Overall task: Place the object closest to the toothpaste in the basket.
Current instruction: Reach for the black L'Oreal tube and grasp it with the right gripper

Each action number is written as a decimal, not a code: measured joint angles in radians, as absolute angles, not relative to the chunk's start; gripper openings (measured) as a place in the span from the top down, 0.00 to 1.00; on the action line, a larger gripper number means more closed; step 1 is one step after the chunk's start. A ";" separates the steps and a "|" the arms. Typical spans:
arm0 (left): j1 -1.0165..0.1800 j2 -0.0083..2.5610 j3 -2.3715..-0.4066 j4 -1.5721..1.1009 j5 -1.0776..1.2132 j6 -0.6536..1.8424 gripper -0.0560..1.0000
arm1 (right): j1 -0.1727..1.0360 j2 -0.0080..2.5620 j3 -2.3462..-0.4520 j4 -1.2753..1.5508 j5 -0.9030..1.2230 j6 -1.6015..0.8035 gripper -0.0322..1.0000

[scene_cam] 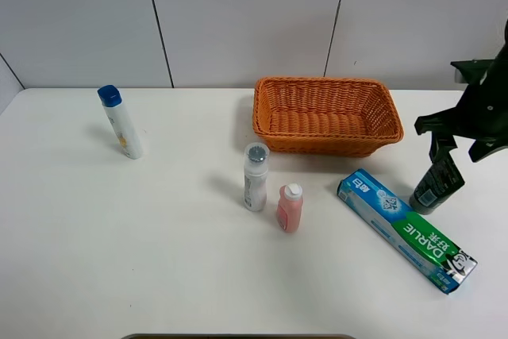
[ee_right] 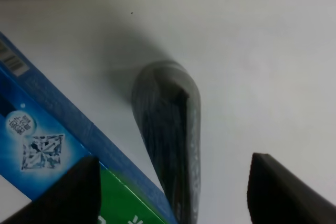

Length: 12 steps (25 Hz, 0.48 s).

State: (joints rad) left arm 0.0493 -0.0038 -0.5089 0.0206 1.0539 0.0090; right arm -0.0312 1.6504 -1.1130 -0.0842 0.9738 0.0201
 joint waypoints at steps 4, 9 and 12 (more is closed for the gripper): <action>0.049 -0.004 -0.509 0.021 1.054 0.009 0.06 | -0.031 1.706 -1.113 -0.079 0.964 0.020 0.36; 0.049 -0.004 -0.509 0.021 1.054 0.009 0.06 | -0.031 1.758 -1.113 -0.079 0.947 0.020 0.36; 0.049 -0.004 -0.509 0.021 1.054 0.009 0.06 | -0.031 1.805 -1.113 -0.079 0.938 0.020 0.36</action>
State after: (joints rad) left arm 0.0493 -0.0038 -0.5089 0.0206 1.0539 0.0090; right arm -0.0312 1.8047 -1.1130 -0.0786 0.9378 0.0199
